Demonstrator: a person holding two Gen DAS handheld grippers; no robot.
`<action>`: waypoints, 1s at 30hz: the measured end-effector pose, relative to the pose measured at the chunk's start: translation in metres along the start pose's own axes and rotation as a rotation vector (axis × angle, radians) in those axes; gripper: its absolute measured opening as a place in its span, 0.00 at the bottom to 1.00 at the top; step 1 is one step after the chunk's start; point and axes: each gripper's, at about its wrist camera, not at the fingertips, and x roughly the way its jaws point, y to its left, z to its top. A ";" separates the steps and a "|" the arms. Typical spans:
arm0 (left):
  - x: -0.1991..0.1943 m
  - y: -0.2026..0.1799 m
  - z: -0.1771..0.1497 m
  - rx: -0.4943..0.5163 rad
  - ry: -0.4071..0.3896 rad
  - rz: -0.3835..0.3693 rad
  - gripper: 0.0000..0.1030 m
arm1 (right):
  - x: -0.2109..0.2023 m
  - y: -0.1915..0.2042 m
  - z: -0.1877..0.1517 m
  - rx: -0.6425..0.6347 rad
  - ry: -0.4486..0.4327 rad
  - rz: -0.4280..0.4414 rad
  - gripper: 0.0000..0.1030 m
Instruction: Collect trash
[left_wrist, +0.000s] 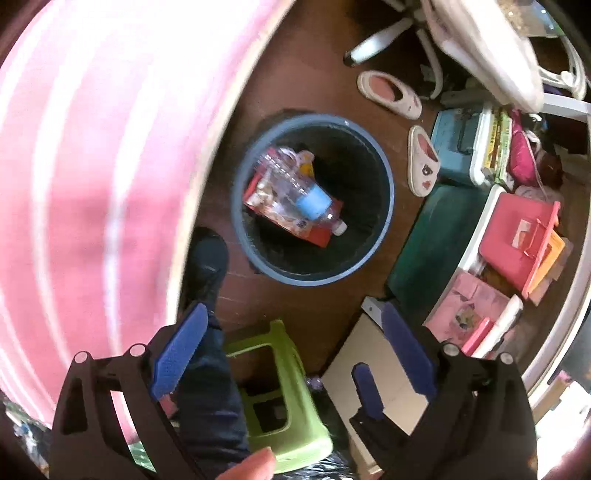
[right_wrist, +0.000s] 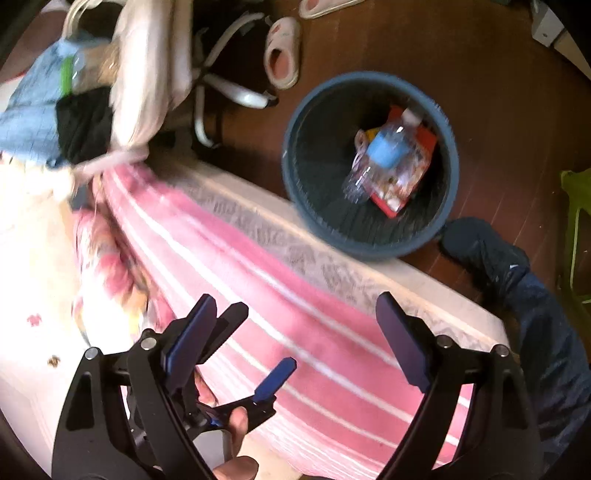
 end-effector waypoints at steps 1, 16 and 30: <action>-0.010 0.007 -0.005 0.001 -0.016 0.000 0.90 | 0.000 0.003 -0.008 -0.015 0.006 0.002 0.85; -0.210 0.177 -0.141 -0.100 -0.232 0.037 0.90 | -0.030 0.112 -0.228 -0.629 0.205 -0.115 0.85; -0.409 0.291 -0.287 -0.178 -0.483 0.128 0.94 | -0.098 0.198 -0.503 -1.489 0.257 -0.244 0.85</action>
